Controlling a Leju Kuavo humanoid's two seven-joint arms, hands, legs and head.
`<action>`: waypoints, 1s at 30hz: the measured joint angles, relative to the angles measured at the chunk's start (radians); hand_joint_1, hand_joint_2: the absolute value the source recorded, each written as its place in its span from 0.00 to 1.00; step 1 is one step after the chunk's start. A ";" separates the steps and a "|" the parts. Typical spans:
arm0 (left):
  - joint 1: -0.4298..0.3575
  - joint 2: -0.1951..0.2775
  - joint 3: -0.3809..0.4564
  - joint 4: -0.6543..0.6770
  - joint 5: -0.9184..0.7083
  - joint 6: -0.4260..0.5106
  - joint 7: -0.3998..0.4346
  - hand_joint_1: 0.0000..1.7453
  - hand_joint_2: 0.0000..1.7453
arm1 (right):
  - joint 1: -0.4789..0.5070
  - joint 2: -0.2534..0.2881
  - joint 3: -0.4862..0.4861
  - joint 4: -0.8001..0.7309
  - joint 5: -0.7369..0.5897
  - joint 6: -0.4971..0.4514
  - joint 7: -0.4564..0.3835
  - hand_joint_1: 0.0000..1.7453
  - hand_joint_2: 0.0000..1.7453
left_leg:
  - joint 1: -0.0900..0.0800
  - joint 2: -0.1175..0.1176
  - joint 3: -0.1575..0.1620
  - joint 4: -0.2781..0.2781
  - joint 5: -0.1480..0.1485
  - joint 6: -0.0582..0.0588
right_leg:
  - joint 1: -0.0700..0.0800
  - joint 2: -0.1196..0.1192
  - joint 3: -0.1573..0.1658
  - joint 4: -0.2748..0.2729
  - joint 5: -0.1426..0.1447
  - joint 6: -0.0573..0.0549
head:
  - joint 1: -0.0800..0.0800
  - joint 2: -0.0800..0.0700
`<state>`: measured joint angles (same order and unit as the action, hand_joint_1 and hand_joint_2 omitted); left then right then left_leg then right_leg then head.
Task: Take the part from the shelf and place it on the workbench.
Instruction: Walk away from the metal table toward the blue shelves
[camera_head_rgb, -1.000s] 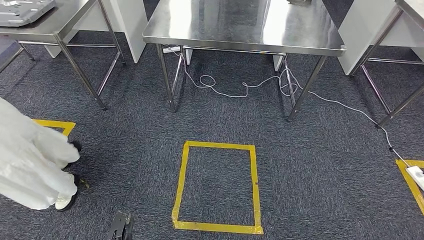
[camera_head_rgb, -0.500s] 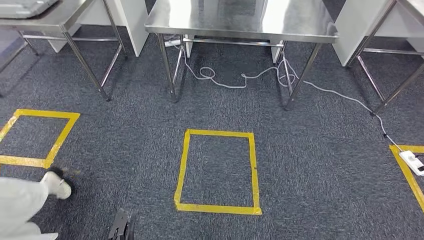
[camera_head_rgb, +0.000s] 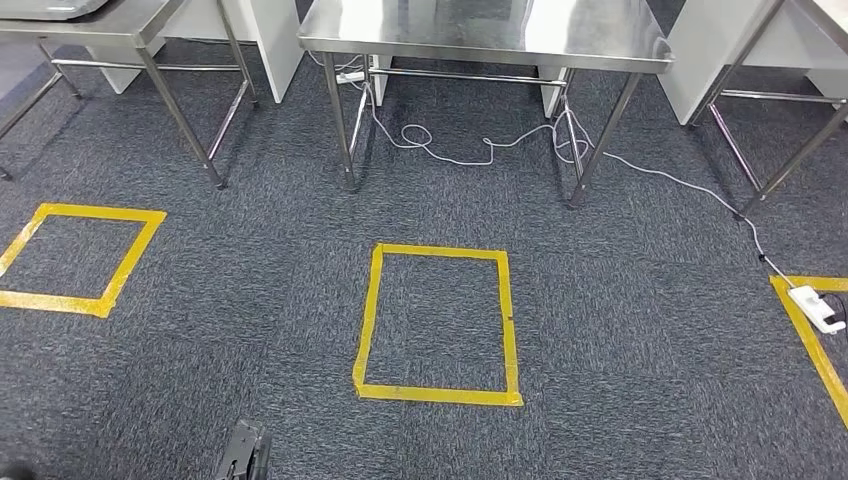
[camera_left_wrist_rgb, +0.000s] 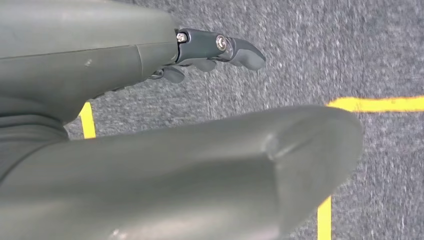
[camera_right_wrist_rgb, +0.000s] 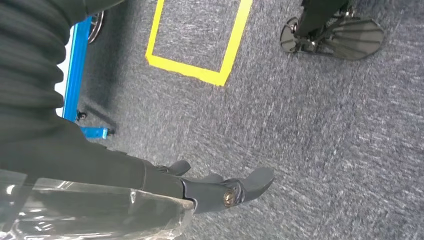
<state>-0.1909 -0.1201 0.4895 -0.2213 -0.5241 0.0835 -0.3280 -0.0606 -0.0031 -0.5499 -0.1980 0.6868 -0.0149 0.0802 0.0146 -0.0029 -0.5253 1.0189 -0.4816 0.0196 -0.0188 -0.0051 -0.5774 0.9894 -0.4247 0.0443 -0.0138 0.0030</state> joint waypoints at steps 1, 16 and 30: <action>-0.001 -0.001 0.000 0.000 0.000 0.000 0.000 0.00 0.00 | 0.001 0.000 0.000 0.000 0.000 0.000 0.001 0.00 1.00 | -0.001 0.002 -0.008 -0.006 0.012 0.013 | 0.001 0.000 -0.010 0.012 -0.012 0.002 | 0.001 0.000; -0.005 -0.003 0.000 -0.001 -0.015 -0.003 0.005 0.00 0.00 | -0.009 -0.001 -0.005 0.000 0.016 -0.002 0.010 0.00 1.00 | -0.006 0.012 -0.167 -0.017 0.172 -0.011 | 0.000 0.003 0.136 -0.043 -0.105 -0.028 | 0.002 0.000; -0.006 0.001 0.000 0.000 -0.016 -0.002 0.006 0.00 0.00 | -0.002 0.003 -0.009 0.000 0.017 -0.002 0.011 0.00 1.00 | 0.000 -0.001 -0.009 0.005 0.004 -0.001 | 0.001 -0.002 0.006 -0.003 0.001 -0.005 | 0.004 0.000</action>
<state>-0.1968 -0.1192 0.4897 -0.2216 -0.5402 0.0820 -0.3218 -0.0627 0.0001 -0.5586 -0.1976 0.7038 -0.0168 0.0911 0.0141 -0.0040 -0.5348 1.0234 -0.4775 0.0189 -0.0177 -0.0071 -0.5717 0.9869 -0.4235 0.0392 -0.0103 0.0031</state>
